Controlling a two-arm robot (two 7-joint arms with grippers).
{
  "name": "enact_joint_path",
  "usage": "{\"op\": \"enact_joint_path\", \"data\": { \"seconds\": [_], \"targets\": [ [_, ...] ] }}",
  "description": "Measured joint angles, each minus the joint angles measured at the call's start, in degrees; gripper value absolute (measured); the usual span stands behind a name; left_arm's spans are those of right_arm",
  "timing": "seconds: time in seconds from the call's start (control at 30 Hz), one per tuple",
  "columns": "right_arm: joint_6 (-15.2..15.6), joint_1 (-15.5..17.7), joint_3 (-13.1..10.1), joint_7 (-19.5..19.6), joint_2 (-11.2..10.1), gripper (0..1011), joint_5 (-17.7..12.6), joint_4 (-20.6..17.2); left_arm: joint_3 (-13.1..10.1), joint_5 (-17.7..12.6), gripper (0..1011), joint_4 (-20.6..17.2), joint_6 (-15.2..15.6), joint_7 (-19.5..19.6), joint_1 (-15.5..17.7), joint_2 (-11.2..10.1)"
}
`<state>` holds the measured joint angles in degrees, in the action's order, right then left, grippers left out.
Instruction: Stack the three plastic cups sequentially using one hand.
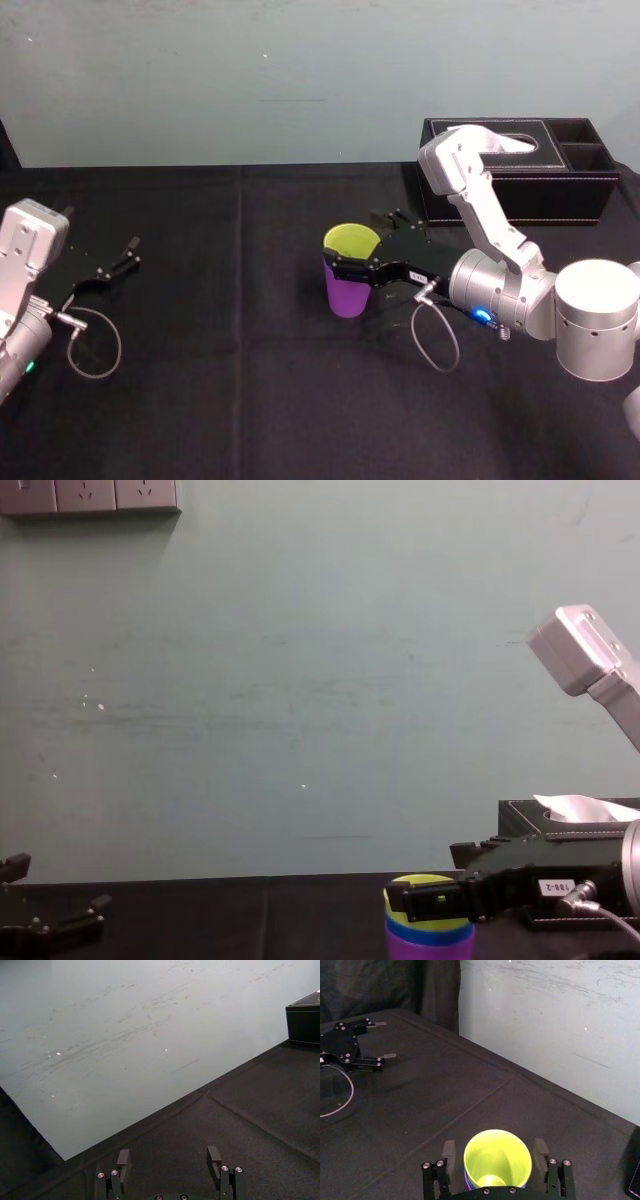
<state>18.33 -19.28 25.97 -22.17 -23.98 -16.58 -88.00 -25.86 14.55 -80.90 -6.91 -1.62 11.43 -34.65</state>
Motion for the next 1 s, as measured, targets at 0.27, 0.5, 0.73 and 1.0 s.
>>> {"op": "enact_joint_path", "data": {
  "seconds": [0.27, 0.5, 0.73, 1.0],
  "targets": [
    [0.0, 0.0, 0.0, 0.0, 0.0, 1003, 0.0, 0.0, 0.0, 0.0, 1000, 0.0, 0.0, 0.0, 0.0, 0.0],
    [-0.3, 1.1, -1.0, 0.3, -0.6, 1003, -0.1, -1.7, 0.0, 0.0, 1000, 0.0, 0.0, 0.0, 0.0, 0.0],
    [-1.8, 4.8, -5.2, 0.9, -3.0, 1003, -1.9, -6.4, 0.0, 0.0, 1000, 0.0, 0.0, 0.0, 0.0, 0.0],
    [-4.4, 8.5, -10.9, 2.2, -5.5, 1003, -4.1, -8.5, 0.0, 0.0, 1000, 0.0, 0.0, 0.0, 0.0, 0.0]
  ]
}}
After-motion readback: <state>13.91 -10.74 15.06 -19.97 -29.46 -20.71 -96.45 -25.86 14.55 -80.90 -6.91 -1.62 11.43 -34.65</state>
